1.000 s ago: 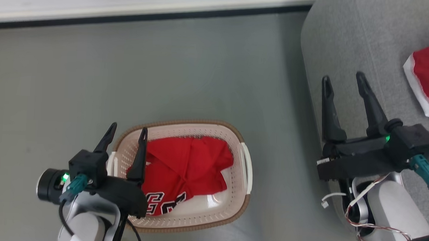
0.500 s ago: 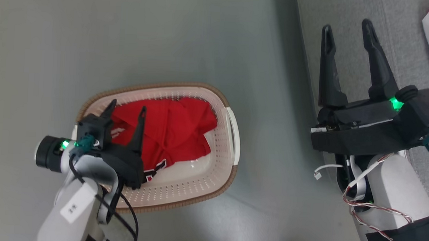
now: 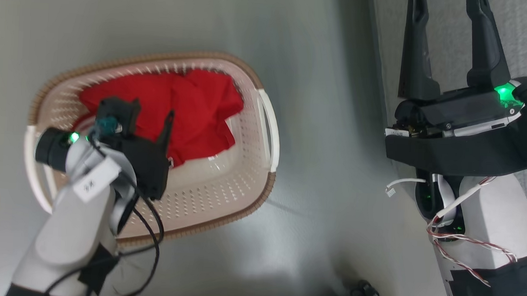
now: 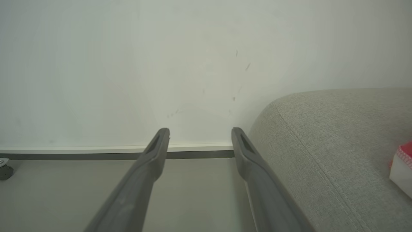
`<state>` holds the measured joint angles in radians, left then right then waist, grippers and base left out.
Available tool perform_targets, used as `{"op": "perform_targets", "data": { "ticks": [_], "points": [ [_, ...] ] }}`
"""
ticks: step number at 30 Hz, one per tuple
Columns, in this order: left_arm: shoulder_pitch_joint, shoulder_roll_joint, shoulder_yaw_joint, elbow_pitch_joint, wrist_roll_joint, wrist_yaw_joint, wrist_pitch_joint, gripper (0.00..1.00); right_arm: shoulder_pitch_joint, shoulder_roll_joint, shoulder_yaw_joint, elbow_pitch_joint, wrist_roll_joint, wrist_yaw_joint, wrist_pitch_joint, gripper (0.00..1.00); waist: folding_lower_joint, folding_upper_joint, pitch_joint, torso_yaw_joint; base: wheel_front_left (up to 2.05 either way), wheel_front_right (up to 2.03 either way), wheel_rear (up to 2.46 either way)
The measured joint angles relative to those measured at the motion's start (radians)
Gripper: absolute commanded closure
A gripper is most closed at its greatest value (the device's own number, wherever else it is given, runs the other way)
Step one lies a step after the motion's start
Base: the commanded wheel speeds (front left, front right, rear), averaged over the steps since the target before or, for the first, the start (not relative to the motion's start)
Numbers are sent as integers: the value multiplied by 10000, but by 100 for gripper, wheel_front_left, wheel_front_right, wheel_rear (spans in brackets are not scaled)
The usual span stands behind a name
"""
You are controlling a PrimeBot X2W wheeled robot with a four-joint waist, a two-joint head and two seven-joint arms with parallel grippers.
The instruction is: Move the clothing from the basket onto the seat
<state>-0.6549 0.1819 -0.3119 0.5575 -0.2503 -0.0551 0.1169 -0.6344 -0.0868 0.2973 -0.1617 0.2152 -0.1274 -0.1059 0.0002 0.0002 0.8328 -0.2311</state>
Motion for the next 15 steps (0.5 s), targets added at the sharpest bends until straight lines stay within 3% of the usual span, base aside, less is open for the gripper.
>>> {"op": "perform_targets", "data": {
  "ticks": [15],
  "points": [
    [-1373, 54, -128, 2071, -23, -337, 840, 0, -337, 209, 84, 153, -2, 0, -418, 0, -1, -1, 1771, -748, 0, 0, 0]
  ]
}}
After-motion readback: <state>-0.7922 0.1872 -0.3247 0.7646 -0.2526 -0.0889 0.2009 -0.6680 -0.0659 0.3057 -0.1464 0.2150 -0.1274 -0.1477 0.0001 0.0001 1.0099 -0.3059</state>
